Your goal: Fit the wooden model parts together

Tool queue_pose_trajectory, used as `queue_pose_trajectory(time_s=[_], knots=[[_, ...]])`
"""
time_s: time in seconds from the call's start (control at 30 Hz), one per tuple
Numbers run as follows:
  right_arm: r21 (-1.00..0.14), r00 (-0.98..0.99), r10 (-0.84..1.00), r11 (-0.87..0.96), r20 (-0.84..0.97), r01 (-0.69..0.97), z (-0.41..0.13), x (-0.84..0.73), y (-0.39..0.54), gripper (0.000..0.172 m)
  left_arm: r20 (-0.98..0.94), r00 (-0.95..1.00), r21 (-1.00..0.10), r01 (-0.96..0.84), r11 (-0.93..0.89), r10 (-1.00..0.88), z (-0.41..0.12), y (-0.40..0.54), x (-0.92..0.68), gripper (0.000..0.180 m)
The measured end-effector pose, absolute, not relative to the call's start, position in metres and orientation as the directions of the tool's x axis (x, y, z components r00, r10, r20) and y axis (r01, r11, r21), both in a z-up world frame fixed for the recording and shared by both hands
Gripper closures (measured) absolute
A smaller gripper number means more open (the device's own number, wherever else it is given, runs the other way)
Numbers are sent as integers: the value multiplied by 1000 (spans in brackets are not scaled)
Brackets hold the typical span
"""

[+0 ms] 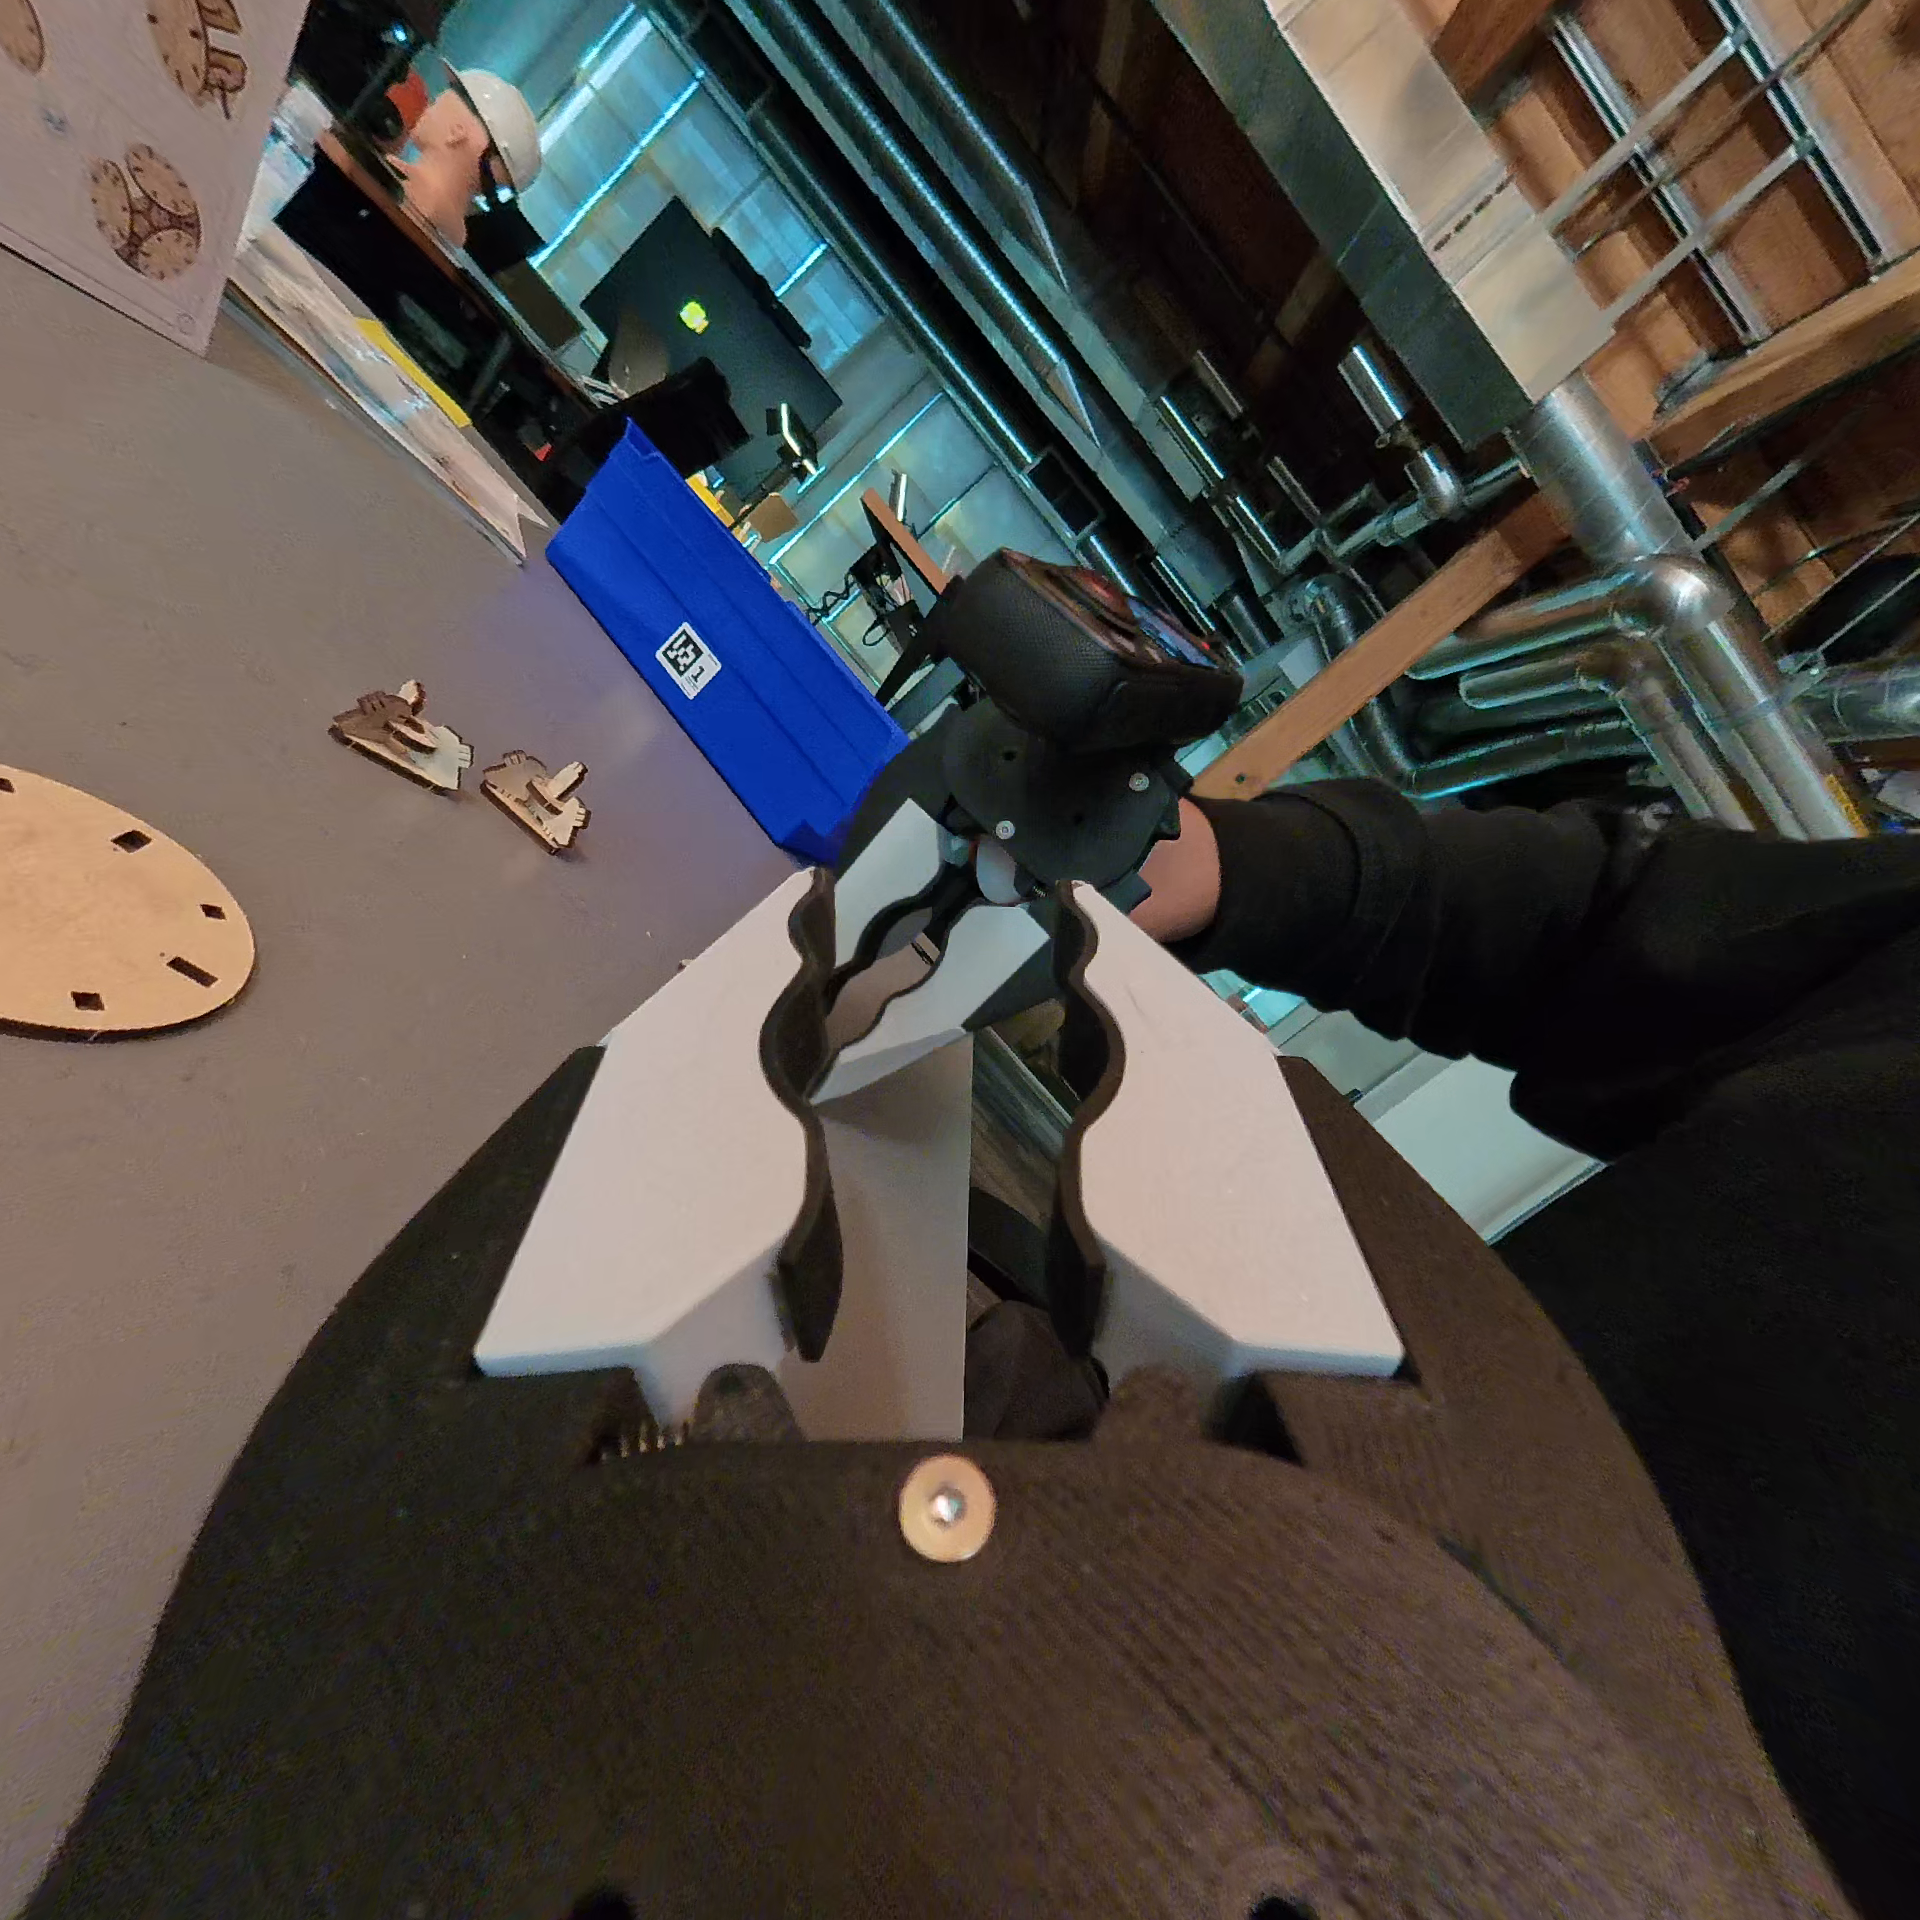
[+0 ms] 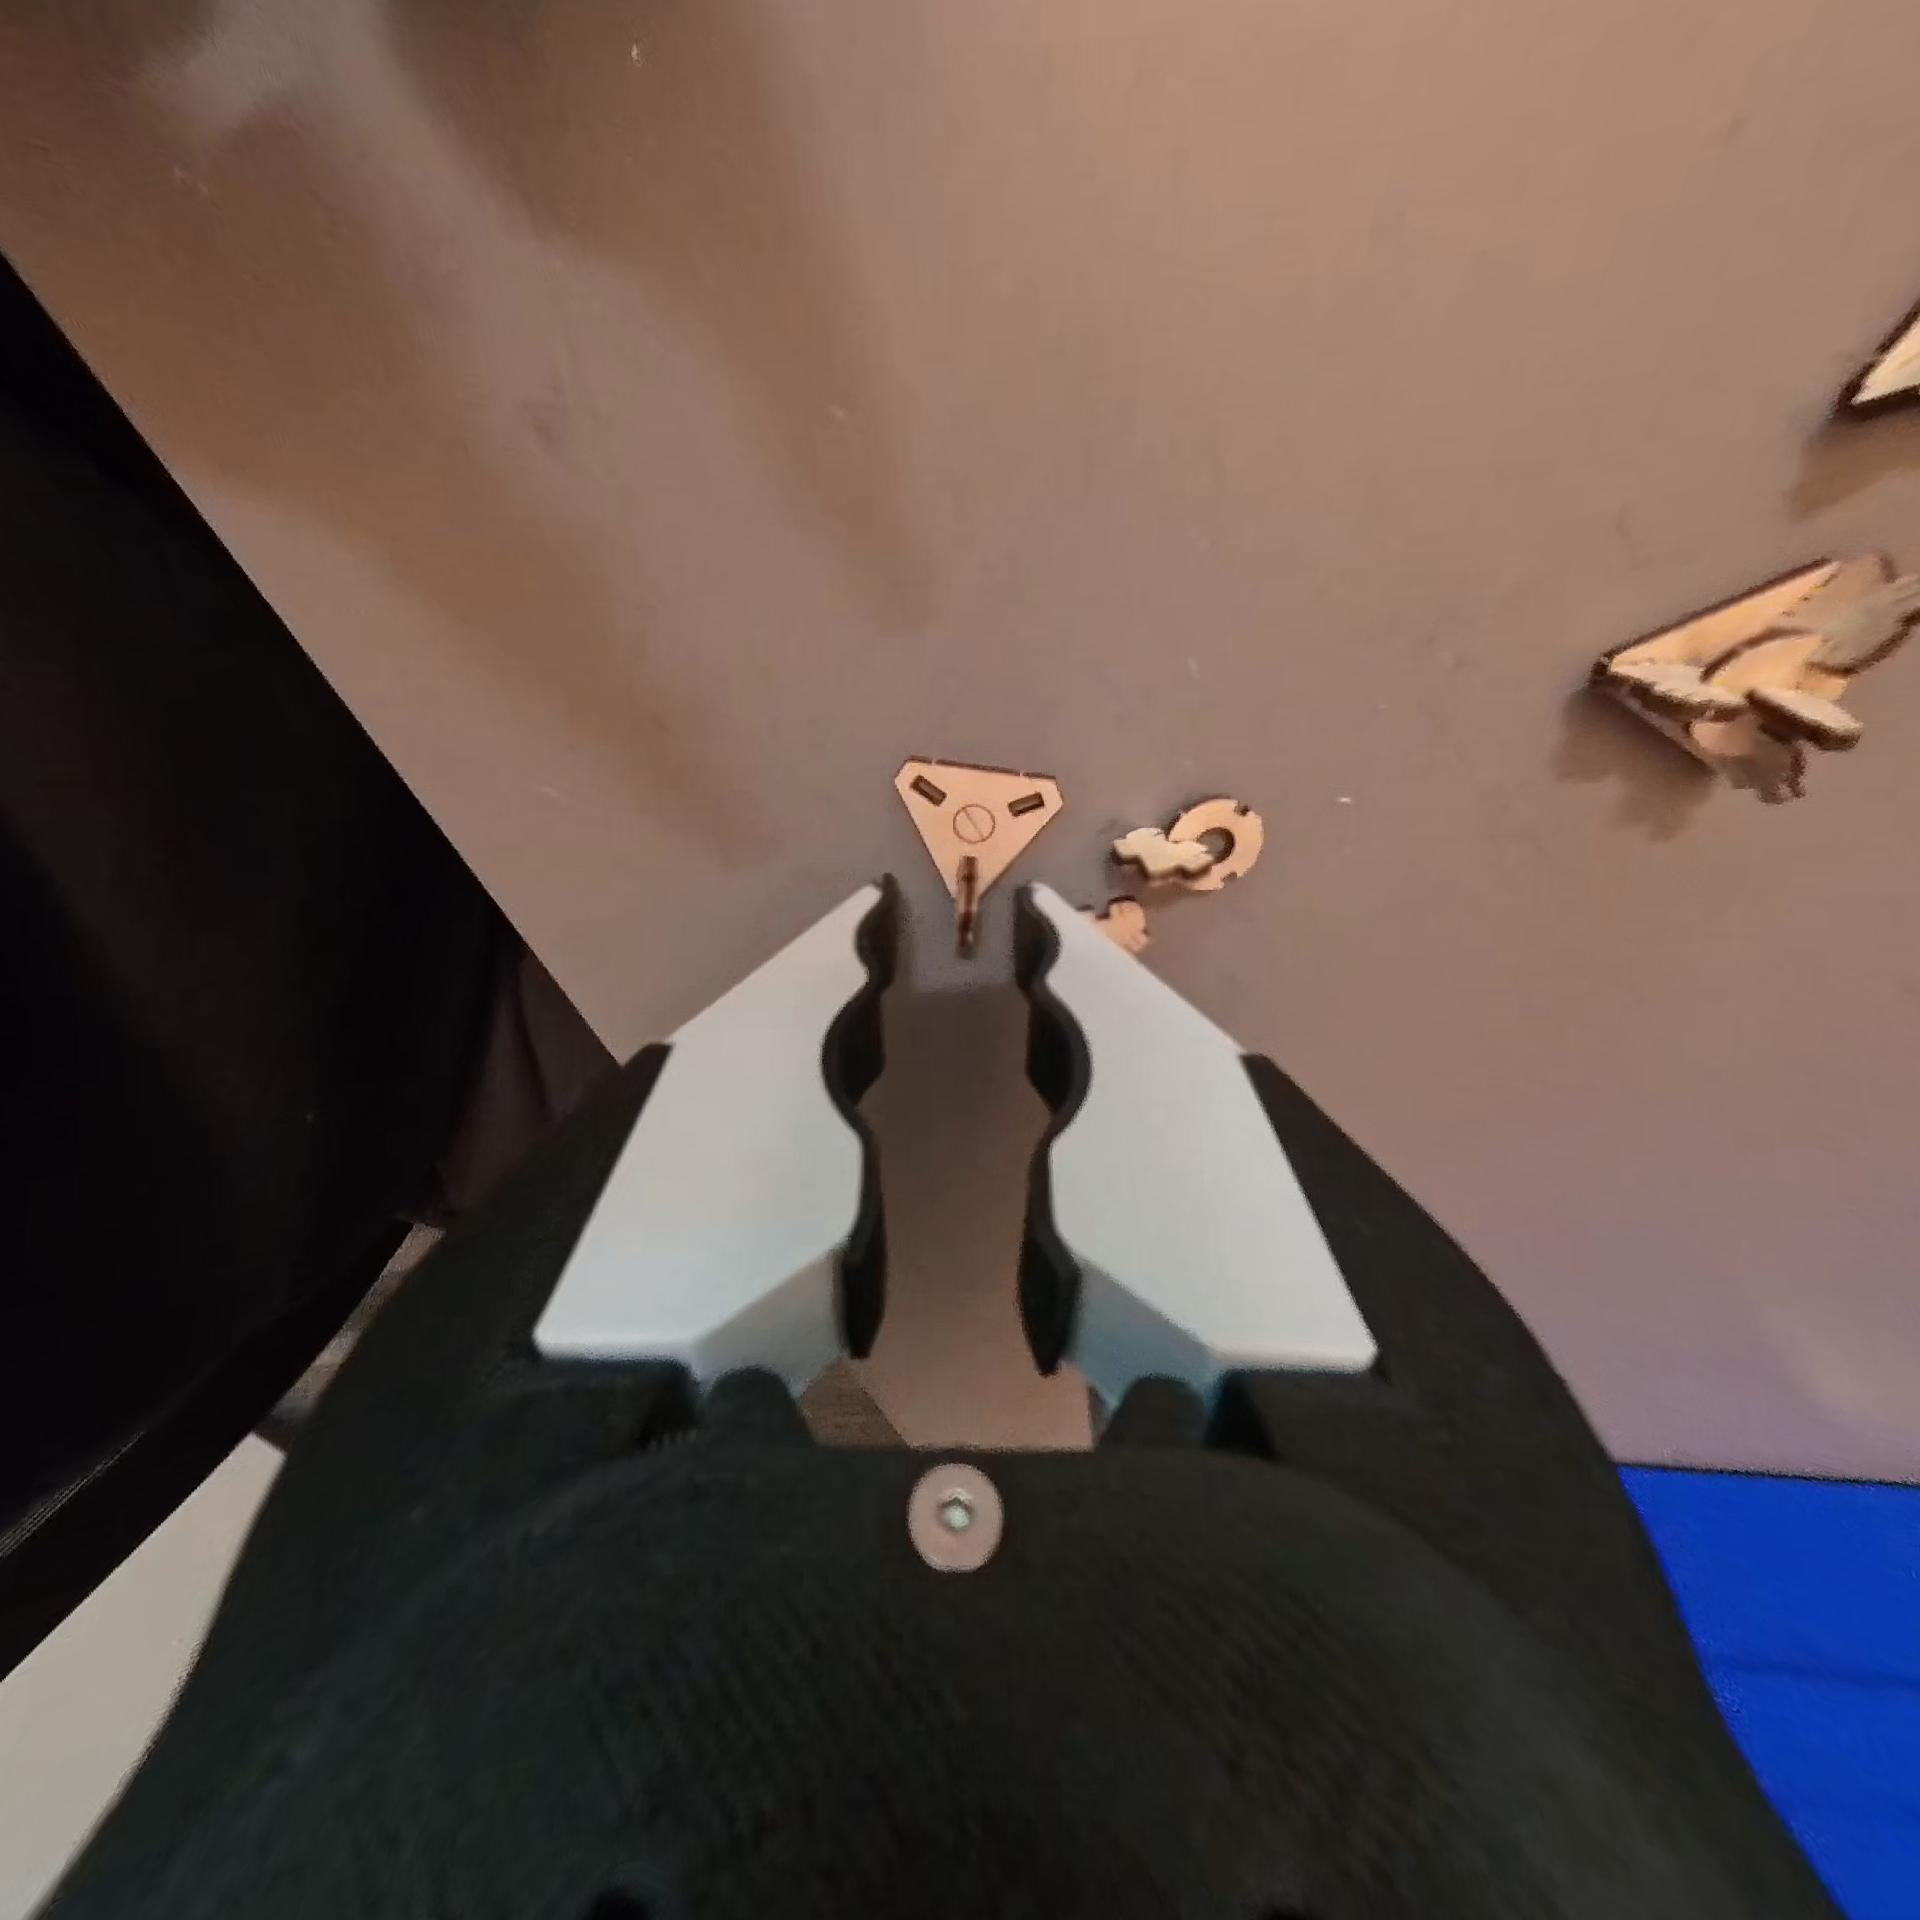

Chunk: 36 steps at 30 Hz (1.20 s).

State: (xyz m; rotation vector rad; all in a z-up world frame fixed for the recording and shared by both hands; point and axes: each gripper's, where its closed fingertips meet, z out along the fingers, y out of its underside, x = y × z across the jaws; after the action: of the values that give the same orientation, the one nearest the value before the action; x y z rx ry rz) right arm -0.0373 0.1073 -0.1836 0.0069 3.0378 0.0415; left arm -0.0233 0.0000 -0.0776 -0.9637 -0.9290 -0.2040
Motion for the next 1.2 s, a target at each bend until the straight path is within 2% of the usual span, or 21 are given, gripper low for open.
queue_pose_trajectory(time_s=[0.07,0.23,0.33,0.4,0.5,0.6,0.67,0.77,0.9,1.07,1.2], knots=[[-23,-995,7,1000,-95,10,-181,-37,105,171,756,612,-612,535,582,233,-78,1,-23,140],[-246,-1000,-17,969,-4,-15,-158,-39,79,171,771,589,-600,546,585,241,-82,1,-26,136],[-379,-978,-76,914,195,-147,-132,-44,56,171,792,560,-579,565,587,243,-86,0,-28,135],[-416,-932,-120,870,342,-265,-116,-43,42,171,805,550,-564,592,575,223,-88,3,-27,135],[-426,-863,-156,819,480,-385,-102,-30,26,171,808,552,-559,608,564,206,-88,6,-26,136],[-423,-826,-152,799,543,-426,-95,-22,17,171,785,586,-583,588,560,202,-84,7,-21,164],[-425,-812,-150,790,564,-441,-92,-19,15,171,768,614,-600,592,538,182,-81,11,-16,173],[-434,-795,-142,774,590,-461,-85,-14,14,171,761,629,-609,609,508,159,-80,19,-12,168],[-400,-745,-158,761,648,-510,-80,-10,15,171,742,656,-624,599,503,140,-76,20,-8,178],[-342,-674,-185,748,715,-569,-79,-7,17,171,726,681,-625,598,502,94,-70,22,-2,169],[-319,-632,-202,725,748,-610,-77,-2,16,171,718,693,-622,594,510,70,-66,21,0,173]])
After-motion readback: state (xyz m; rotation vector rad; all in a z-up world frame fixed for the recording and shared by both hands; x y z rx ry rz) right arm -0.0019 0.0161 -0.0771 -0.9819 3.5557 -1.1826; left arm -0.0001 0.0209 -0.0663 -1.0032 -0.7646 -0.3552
